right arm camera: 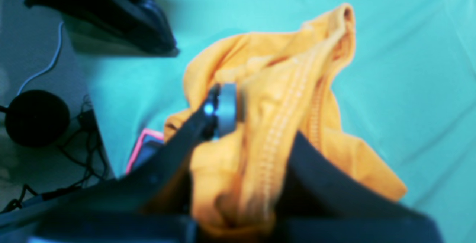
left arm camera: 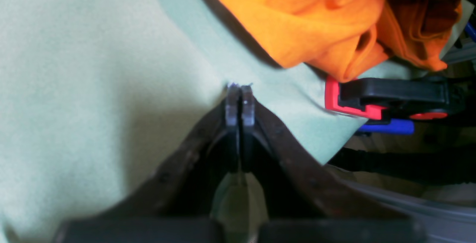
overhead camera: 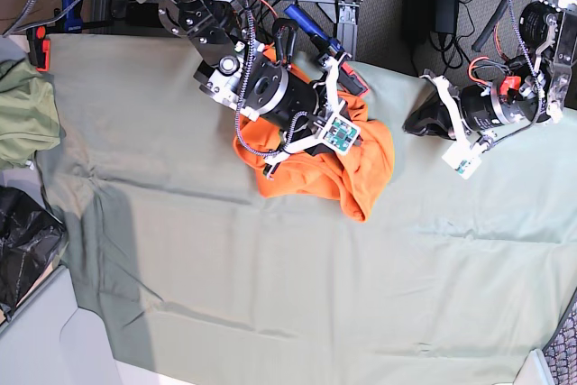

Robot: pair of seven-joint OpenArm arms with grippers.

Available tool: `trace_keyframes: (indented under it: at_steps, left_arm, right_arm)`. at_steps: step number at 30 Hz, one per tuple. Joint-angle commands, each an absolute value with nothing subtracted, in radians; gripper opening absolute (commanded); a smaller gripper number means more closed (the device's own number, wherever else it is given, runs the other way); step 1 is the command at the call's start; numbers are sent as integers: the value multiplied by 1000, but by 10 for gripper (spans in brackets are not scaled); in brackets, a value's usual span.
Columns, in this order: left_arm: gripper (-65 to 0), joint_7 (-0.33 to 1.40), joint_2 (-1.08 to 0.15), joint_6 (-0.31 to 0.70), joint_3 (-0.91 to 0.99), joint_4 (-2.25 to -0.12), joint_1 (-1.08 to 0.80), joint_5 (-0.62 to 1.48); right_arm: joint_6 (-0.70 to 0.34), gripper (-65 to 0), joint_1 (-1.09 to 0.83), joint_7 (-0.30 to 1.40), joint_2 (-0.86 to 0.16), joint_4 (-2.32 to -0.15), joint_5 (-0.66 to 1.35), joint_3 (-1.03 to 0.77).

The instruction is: Fold the T-shirt properly

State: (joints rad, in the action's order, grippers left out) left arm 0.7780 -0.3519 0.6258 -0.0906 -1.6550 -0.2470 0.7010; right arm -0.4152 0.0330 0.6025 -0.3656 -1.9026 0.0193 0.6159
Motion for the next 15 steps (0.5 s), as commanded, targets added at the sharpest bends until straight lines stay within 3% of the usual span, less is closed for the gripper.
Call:
trace_keyframes:
  at_steps: [1, 8, 9, 13, 15]
  left_arm:
    - [-650, 760, -360, 648, -86, -1673, -241, 722]
    - [-650, 761, -361, 649, -86, -1673, -241, 722]
    - [-650, 763, -361, 649, -86, -1673, -241, 721]
    - [-650, 765, -372, 680, -86, -1673, -241, 722]
    - [-650, 764, -381, 686, -86, -1673, -241, 726]
  right_arm:
    - [-520, -638, 46, 576, -365, -1922, 32, 611]
    - [-521, -626, 41, 576, -363, -1922, 158, 611]
    - [-521, -590, 37, 576, -361, -1922, 173, 611]
    - [-521, -336, 19, 576, -348, -1922, 262, 611]
    - [-524, -293, 13, 576, -339, -1922, 312, 611]
